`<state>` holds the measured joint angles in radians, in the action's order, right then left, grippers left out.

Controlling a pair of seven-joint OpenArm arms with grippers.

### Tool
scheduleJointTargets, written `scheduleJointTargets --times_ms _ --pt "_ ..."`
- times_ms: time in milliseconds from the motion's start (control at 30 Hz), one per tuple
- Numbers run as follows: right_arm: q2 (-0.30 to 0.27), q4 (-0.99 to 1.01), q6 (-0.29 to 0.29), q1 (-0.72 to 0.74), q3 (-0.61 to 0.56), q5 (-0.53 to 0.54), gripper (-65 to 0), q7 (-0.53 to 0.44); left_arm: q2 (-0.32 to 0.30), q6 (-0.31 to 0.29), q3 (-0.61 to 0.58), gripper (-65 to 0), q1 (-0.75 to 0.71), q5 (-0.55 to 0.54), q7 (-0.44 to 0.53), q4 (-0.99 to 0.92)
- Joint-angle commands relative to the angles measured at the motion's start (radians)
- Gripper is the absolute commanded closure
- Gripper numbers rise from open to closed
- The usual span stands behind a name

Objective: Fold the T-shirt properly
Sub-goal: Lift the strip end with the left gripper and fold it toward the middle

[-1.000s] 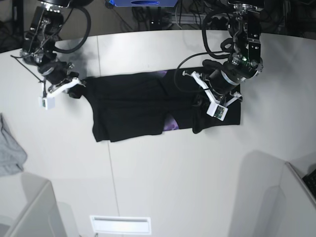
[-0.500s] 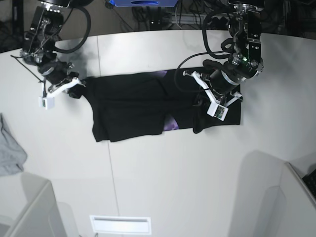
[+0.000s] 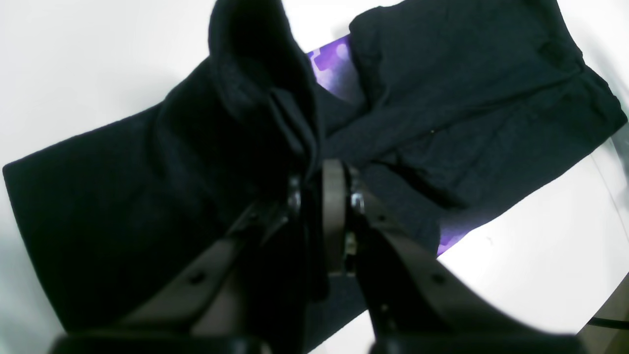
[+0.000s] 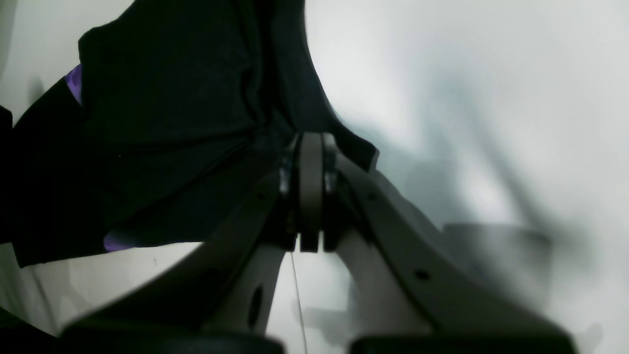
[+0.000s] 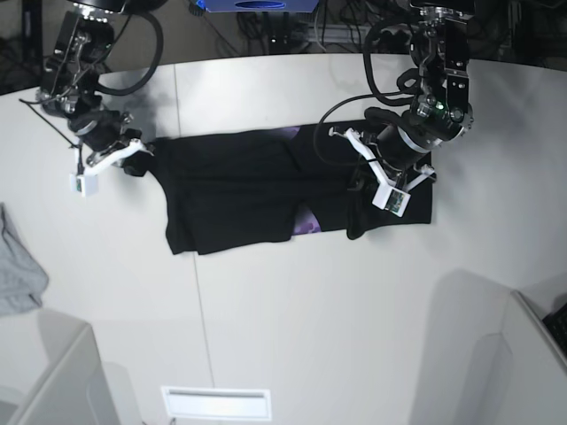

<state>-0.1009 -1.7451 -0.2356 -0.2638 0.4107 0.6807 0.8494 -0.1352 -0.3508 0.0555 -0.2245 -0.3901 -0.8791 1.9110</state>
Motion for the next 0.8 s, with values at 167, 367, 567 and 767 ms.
scheduleJointTargets --times_ms 167,367,567,767 --pt "-0.01 -0.014 -0.006 0.007 0.003 0.018 0.0 -0.015 -0.001 -0.006 -0.009 -19.4 0.01 -0.008 0.024 0.015" --pt "-0.01 -0.016 -0.006 0.005 0.0 0.018 0.0 -0.015 0.001 -0.006 -0.01 -32.3 0.023 -0.013 0.027 0.015" --pt "-0.01 -0.019 -0.006 0.005 -0.002 0.02 0.0 -0.012 0.039 -0.006 -0.012 -33.1 0.04 -0.014 0.027 -0.011" --pt "-0.01 -0.02 -0.006 0.004 -0.002 0.021 0.0 -0.011 0.108 -0.008 -0.012 -32.3 0.093 -0.014 0.024 -0.127"
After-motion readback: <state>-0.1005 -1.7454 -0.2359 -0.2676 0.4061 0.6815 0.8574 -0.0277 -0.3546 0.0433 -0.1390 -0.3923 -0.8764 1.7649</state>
